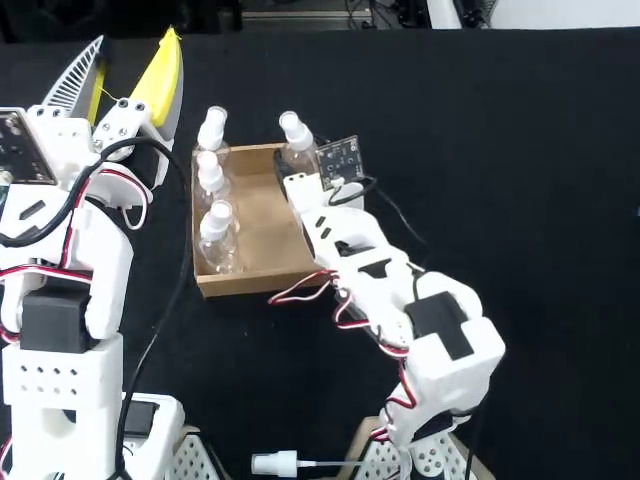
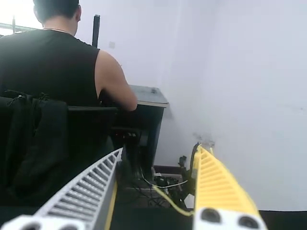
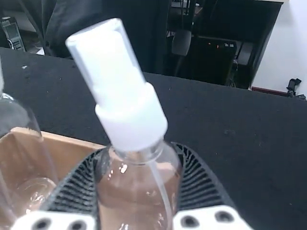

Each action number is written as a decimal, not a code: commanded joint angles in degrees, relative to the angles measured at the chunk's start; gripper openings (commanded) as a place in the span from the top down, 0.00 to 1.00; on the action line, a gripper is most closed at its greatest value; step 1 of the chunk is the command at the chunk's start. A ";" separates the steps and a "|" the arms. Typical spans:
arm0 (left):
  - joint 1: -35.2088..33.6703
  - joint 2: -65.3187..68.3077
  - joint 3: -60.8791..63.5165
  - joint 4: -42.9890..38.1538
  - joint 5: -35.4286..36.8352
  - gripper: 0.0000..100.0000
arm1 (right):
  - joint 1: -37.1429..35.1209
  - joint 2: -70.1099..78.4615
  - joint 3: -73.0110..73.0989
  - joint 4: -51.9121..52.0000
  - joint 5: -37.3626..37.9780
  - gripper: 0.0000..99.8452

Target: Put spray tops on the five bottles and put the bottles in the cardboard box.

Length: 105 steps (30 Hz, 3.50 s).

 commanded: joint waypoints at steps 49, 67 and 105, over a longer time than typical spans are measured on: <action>0.04 -0.88 -3.03 -1.05 0.09 0.78 | -1.41 -1.01 -2.42 0.18 0.26 0.73; 0.04 -0.88 -3.03 -1.05 0.09 0.78 | -1.85 -1.01 -2.33 -0.18 0.26 0.73; 0.04 -0.88 -2.95 -1.05 0.09 0.78 | -0.97 -7.43 1.71 0.09 -3.69 0.73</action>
